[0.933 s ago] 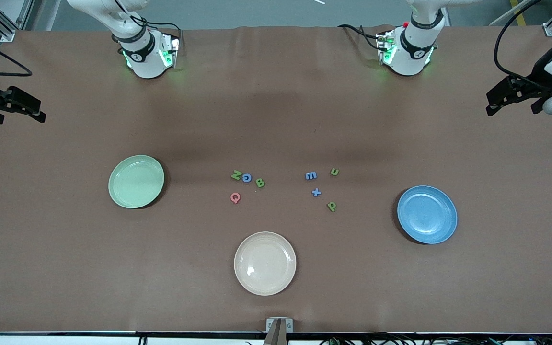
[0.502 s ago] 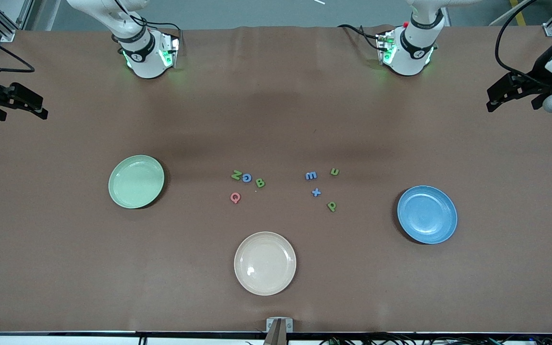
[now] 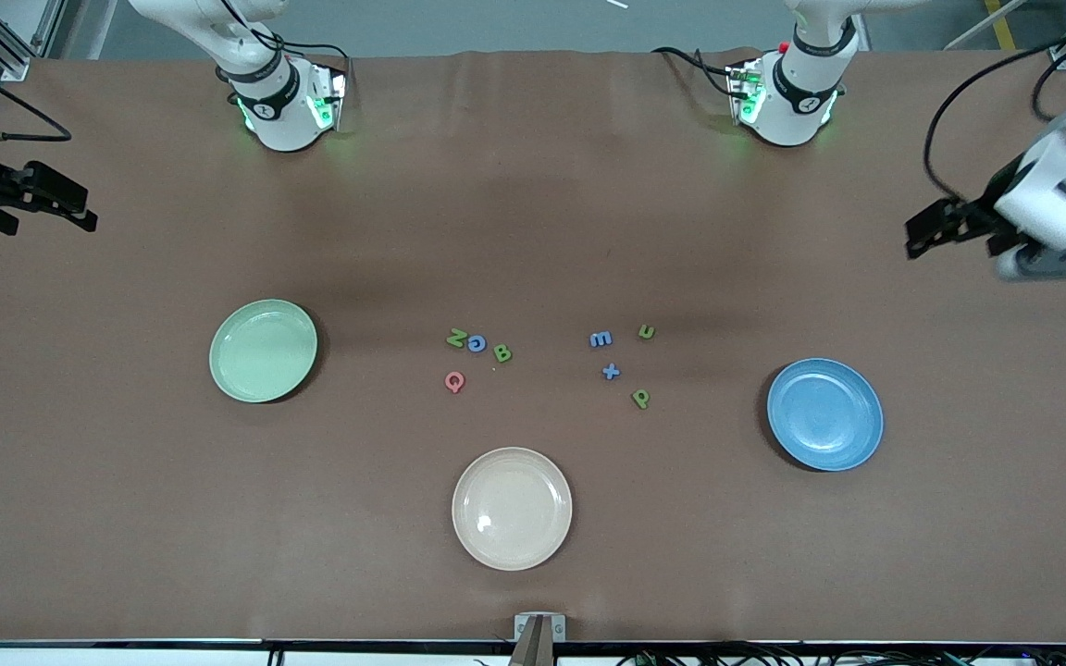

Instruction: Sort upper and lower case letters into plates

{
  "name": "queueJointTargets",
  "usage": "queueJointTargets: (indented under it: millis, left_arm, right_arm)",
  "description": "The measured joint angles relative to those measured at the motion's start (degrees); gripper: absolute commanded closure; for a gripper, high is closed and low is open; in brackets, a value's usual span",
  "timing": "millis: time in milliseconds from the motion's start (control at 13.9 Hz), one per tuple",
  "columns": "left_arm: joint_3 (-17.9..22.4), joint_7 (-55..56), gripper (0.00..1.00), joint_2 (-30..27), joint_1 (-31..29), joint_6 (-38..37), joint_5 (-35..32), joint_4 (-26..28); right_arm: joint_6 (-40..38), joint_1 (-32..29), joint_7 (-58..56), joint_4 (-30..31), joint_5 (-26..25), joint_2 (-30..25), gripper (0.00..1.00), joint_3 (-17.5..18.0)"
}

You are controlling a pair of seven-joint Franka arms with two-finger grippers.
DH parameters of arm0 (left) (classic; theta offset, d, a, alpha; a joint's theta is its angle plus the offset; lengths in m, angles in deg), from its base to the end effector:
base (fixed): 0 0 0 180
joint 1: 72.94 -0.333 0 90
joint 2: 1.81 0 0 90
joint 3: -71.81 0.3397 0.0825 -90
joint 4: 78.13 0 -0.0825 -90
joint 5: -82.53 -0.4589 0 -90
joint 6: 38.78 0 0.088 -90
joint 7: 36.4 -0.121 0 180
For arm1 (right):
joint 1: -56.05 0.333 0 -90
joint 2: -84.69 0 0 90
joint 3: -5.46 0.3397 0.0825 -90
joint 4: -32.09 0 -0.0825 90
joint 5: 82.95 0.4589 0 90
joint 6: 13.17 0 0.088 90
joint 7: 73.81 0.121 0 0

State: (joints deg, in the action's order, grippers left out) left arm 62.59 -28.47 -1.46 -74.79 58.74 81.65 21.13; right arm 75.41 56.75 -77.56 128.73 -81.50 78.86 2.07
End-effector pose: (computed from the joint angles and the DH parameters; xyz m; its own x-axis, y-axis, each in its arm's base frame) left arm 0.6293 -0.0795 0.5529 0.9994 0.0078 -0.0341 0.0071 -0.9998 -0.0191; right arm 0.5903 -0.0262 0.6309 0.9991 0.0197 -0.0369 0.0184 -0.9993 -0.0338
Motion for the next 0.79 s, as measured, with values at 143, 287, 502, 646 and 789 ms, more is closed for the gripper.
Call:
queueJointTargets:
  millis: [143, 287, 502, 646, 789]
  left_arm:
    - [-3.65, 5.28, 0.0, 1.84, 0.17, 7.92, 0.0, 5.35]
    - [-7.8, 10.29, 0.0, 4.39, 0.41, 13.25, 0.0, 8.52]
    - [-12.72, 13.32, 0.01, 9.28, 0.69, 19.63, 0.0, 10.23]
    - [-14.75, 13.48, 0.01, 12.18, 1.83, 26.71, -0.01, 12.84]
    - [-15.08, 13.48, 0.07, 13.91, 3.98, 34.95, -0.27, 17.11]
  right_arm:
    - [-0.04, 0.0, -0.01, 0.12, -0.01, 0.0, 0.0, 0.01]
    - [-0.1, 0.0, -0.01, 0.19, -0.01, 0.0, 0.0, 0.01]
    - [-0.19, 0.0, -0.01, 0.28, -0.02, 0.0, 0.0, -0.01]
    - [-0.5, -0.01, -0.01, 0.35, -0.05, 0.0, 0.0, -0.05]
    - [-0.79, -0.07, -0.01, 0.36, -0.07, 0.0, 0.0, -0.18]
